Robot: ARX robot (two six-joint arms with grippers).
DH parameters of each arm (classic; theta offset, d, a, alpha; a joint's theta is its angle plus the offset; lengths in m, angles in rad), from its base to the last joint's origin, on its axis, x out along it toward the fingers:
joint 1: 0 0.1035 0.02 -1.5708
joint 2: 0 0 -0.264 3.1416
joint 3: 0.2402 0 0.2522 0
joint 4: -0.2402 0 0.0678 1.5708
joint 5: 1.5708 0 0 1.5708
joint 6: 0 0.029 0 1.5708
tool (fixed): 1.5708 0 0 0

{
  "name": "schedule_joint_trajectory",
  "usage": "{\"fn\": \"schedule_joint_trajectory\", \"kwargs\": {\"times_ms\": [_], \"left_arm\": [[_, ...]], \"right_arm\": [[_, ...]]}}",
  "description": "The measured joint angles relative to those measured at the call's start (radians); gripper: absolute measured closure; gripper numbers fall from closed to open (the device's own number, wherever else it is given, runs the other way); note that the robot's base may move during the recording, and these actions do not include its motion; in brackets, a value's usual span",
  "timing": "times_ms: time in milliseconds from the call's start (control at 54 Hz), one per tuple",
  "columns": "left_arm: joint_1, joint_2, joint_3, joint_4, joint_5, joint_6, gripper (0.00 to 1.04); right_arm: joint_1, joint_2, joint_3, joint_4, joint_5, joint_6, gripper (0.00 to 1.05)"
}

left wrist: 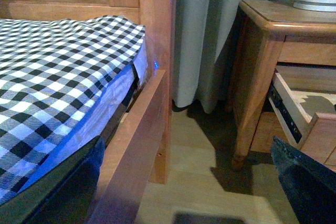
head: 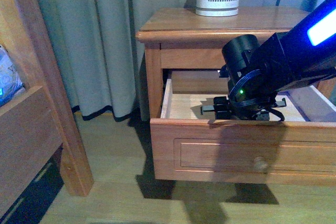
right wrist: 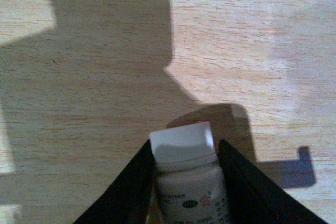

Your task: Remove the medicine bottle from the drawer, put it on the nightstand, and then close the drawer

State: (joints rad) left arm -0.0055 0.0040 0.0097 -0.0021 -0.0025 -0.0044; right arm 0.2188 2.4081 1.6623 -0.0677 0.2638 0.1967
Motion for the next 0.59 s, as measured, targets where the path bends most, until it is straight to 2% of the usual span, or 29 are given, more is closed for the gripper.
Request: {"fn": "schedule_joint_trajectory", "kwargs": {"times_ms": [407, 518, 592], "left_arm": [[0.0, 0.0, 0.0, 0.0, 0.0, 0.0, 0.07], [0.0, 0.0, 0.0, 0.0, 0.0, 0.0, 0.07], [0.0, 0.0, 0.0, 0.0, 0.0, 0.0, 0.07]], "right_arm": [[0.035, -0.31, -0.02, -0.185, -0.089, 0.148, 0.74], [0.024, -0.381, -0.008, -0.219, -0.075, 0.139, 0.74], [0.004, -0.403, 0.014, -0.188, -0.037, 0.097, 0.74]]}}
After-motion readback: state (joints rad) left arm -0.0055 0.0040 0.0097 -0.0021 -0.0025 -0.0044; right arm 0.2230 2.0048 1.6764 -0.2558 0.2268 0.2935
